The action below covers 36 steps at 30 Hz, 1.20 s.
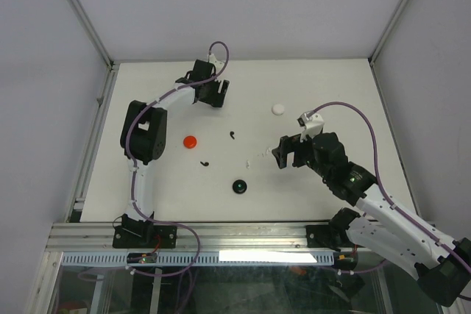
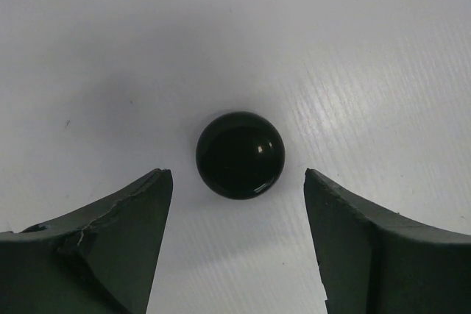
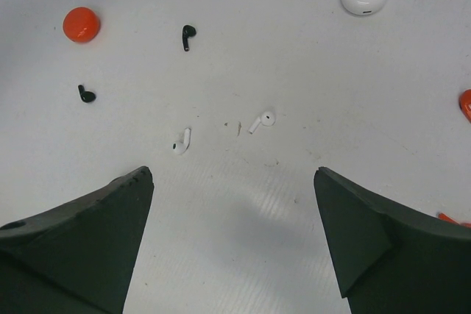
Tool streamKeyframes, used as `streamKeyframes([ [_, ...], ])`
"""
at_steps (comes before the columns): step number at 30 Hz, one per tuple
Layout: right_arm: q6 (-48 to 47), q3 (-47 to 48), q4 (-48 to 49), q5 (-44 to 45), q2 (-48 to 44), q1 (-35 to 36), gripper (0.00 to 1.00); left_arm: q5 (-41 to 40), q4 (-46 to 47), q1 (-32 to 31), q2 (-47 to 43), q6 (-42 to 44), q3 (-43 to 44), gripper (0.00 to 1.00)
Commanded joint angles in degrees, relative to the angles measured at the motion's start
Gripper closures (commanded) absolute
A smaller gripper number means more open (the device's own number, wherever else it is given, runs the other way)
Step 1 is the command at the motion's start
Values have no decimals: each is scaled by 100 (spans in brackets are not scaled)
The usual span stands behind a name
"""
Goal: Insert the wireless bluetooth earbuds into the charging case
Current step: Pick up the charging case at the center of the board.
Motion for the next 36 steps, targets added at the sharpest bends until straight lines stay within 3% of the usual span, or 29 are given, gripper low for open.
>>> streamKeyframes([
  [1,-19,63,302,89,-13,23,6,450,84,43,167,783,412,28],
  [12,-43,117,266,94,67,23,6,930,-11,185,462,954,570,46],
  [19,-42,120,250,101,68,19,6,1144,-59,183,391,1116,529,66],
  [27,20,226,159,-16,98,24,6,1499,-64,177,-120,1443,51,69],
  [36,237,269,238,-643,569,-98,6,1767,5,-89,-1533,2153,-1191,69],
])
